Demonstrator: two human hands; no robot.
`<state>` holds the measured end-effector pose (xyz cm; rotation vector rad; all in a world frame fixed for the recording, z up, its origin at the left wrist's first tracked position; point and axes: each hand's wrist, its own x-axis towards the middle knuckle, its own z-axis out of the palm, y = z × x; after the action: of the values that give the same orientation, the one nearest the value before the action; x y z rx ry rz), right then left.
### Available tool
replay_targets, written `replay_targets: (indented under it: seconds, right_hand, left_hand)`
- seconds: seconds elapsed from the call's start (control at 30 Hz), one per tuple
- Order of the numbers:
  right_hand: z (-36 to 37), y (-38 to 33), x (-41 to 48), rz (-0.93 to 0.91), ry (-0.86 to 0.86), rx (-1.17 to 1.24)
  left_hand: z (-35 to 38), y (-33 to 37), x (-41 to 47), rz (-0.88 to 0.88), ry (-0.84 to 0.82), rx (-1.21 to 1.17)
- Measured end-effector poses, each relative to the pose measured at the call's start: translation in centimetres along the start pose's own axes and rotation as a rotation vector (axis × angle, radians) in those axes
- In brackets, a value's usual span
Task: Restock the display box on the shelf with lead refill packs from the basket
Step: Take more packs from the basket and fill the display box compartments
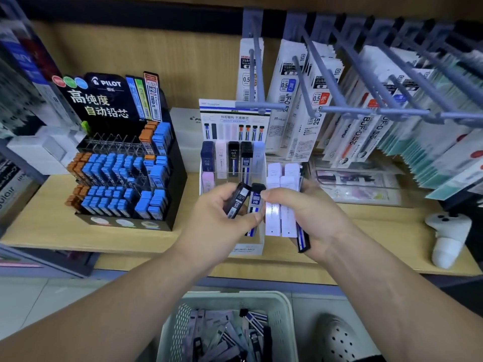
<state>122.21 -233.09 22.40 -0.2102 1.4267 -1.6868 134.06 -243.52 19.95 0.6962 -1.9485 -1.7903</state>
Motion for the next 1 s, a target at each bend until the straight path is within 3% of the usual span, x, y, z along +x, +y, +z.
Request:
replay_targets:
  seconds: [0.3,0.47,0.57,1.0]
  right_hand:
    - [0.1,0.0,0.3,0.01,0.025,-0.031]
    - [-0.4,-0.6,0.5,0.004,0.116,-0.024]
    - [-0.9,-1.0,0.3,0.018,0.125,-0.022]
    - [-1.6,-1.8,-0.4,0.049,0.11,-0.04]
  left_hand:
    - [-0.8,1.6,1.6,-0.052,-0.061,-0.037]
    - [-2.3,2.4,3.5,0.2,0.177,0.203]
    - [-3.2,3.5,4.7,0.326,0.279,0.23]
    - [-2.9,2.0,7.4,0.357,0.237,0.391]
